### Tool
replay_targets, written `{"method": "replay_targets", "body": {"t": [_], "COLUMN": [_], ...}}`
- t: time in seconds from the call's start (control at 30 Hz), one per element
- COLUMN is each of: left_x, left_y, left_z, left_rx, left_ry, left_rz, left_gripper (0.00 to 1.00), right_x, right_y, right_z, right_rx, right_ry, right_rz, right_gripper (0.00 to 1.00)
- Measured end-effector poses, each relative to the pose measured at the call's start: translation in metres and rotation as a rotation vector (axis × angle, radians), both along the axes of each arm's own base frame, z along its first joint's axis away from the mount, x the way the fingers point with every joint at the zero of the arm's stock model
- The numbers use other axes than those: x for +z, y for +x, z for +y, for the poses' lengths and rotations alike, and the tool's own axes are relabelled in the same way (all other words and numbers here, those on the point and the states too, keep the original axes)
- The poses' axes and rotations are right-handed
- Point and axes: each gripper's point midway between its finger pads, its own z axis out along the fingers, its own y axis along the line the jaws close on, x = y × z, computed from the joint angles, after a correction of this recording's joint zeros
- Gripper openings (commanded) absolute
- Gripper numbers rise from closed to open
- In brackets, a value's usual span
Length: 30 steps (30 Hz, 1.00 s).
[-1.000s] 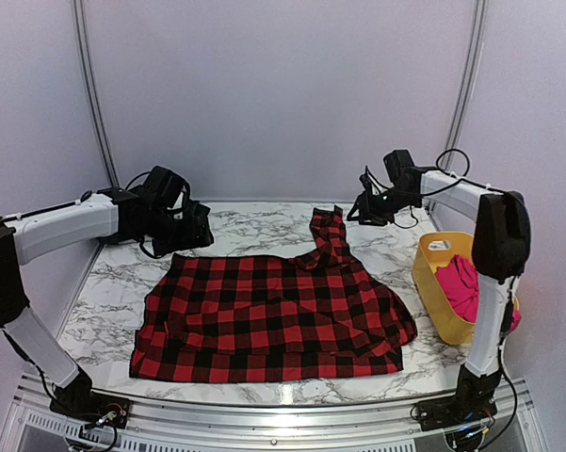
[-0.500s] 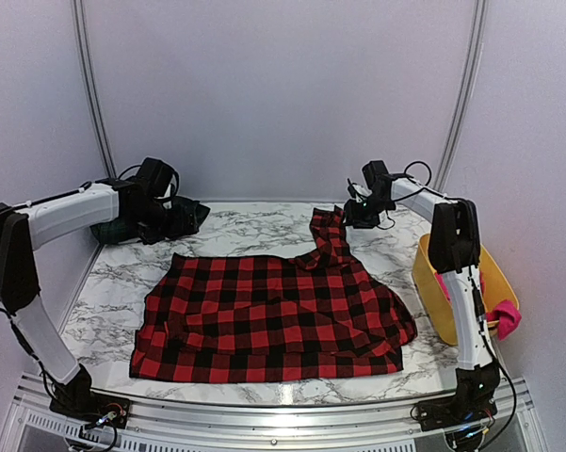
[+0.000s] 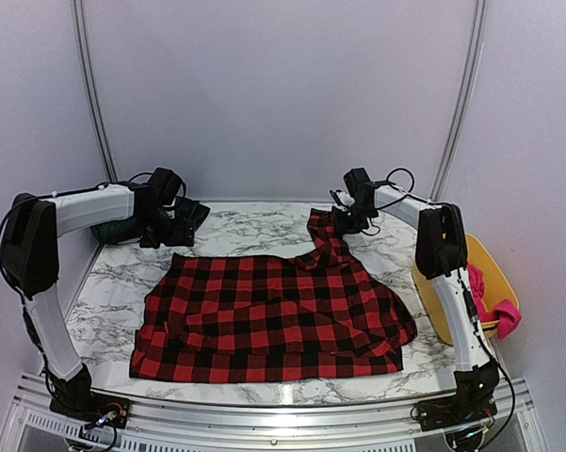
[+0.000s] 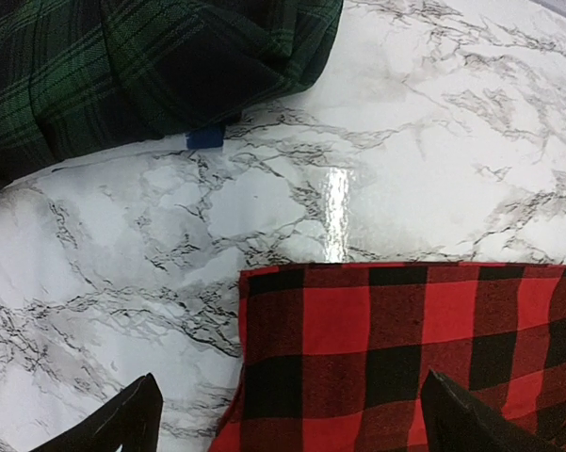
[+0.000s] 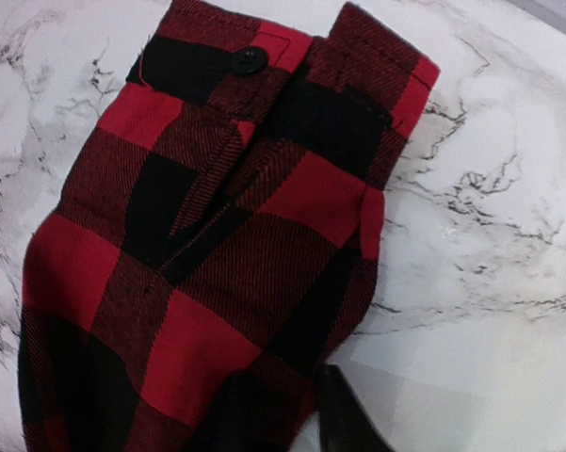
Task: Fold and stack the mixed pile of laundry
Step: Pick up the 1/3-folded T-shirt from the center of the board.
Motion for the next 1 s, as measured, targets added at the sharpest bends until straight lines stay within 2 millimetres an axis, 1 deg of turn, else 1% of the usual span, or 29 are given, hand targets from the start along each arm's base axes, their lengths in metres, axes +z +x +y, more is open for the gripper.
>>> {"method": "replay_targets", "body": {"t": [0.03,0.07,0.17,0.3,0.4,0.43,0.5,0.6,0.67,0.77,0.83,0.87,0.93,1.0], "left_x": [-0.002,-0.004,-0.01,-0.026,-0.036,-0.038,-0.039,-0.037,-0.036,-0.034,-0.033,-0.033,-0.034,-0.04], "left_y": [0.0,0.0,0.002,0.001,0.001,0.001,0.003,0.009,0.011,0.016,0.018,0.019,0.02,0.023], "left_z": [0.003,0.006,0.017,0.037,0.046,0.048,0.047,0.044,0.042,0.04,0.038,0.037,0.036,0.033], "left_rx": [-0.003,-0.008,-0.006,0.008,0.005,0.0,-0.008,-0.024,-0.036,-0.071,-0.104,-0.127,-0.163,-0.207], "left_ry": [0.014,0.026,0.044,0.055,0.057,0.06,0.058,0.05,0.047,0.051,0.048,0.047,0.04,0.033], "left_rz": [0.005,0.01,0.027,0.062,0.071,0.071,0.064,0.04,0.028,0.01,0.003,0.0,0.001,0.012], "left_gripper": [0.97,0.95,0.86,0.81,0.79,0.79,0.78,0.78,0.77,0.74,0.7,0.68,0.63,0.59], "right_x": [0.0,-0.001,0.002,0.005,0.02,0.028,0.052,0.103,0.135,0.184,0.21,0.22,0.231,0.236], "right_y": [0.001,0.002,0.004,0.007,0.019,0.024,0.035,0.05,0.056,0.061,0.064,0.064,0.065,0.064], "right_z": [0.002,0.004,0.01,0.01,0.007,0.005,0.003,0.002,0.002,0.007,0.013,0.015,0.02,0.023], "right_rx": [0.005,0.009,0.023,0.02,-0.003,-0.009,-0.024,-0.031,-0.03,-0.007,0.017,0.026,0.044,0.052], "right_ry": [0.002,0.008,0.049,0.101,0.167,0.189,0.241,0.326,0.377,0.455,0.506,0.532,0.572,0.601], "right_rz": [-0.005,-0.007,-0.008,-0.004,-0.045,-0.065,-0.123,-0.233,-0.3,-0.406,-0.465,-0.487,-0.51,-0.512], "right_gripper": [0.02,0.0,0.0,0.0,0.0,0.0,0.0,0.0,0.0,0.0,0.0,0.0,0.0,0.0]}}
